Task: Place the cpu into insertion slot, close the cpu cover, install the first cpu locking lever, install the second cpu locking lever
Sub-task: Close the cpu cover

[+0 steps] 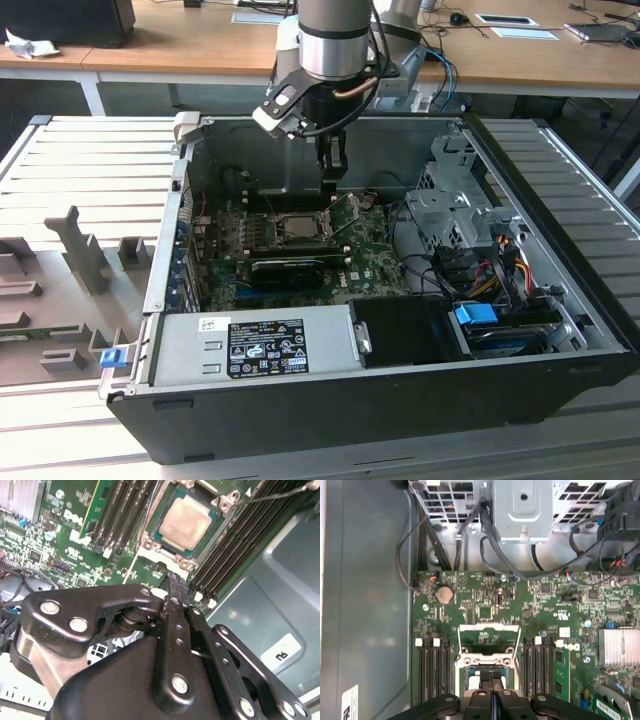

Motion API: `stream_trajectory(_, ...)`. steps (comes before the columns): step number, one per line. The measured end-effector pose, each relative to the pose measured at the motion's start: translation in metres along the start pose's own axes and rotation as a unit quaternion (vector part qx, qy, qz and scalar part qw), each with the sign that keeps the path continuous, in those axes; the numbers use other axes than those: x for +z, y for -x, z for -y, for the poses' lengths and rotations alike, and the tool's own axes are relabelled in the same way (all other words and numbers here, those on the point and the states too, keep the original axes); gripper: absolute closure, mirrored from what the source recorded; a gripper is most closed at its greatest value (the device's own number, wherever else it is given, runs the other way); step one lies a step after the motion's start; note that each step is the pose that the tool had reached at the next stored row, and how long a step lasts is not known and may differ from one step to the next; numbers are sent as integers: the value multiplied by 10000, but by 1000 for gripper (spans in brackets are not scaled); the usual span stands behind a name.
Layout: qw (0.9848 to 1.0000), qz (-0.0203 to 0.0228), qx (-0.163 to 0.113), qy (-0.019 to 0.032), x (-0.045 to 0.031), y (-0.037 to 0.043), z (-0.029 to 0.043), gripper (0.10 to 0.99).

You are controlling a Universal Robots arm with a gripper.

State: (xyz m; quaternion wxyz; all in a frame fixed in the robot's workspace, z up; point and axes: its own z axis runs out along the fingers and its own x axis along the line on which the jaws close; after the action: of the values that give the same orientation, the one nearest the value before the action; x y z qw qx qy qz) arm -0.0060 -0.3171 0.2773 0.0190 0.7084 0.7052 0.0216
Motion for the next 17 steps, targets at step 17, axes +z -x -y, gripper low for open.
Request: stream_trajectory(17, 10000, -1, 0, -10, -119, -3, -199, 980)
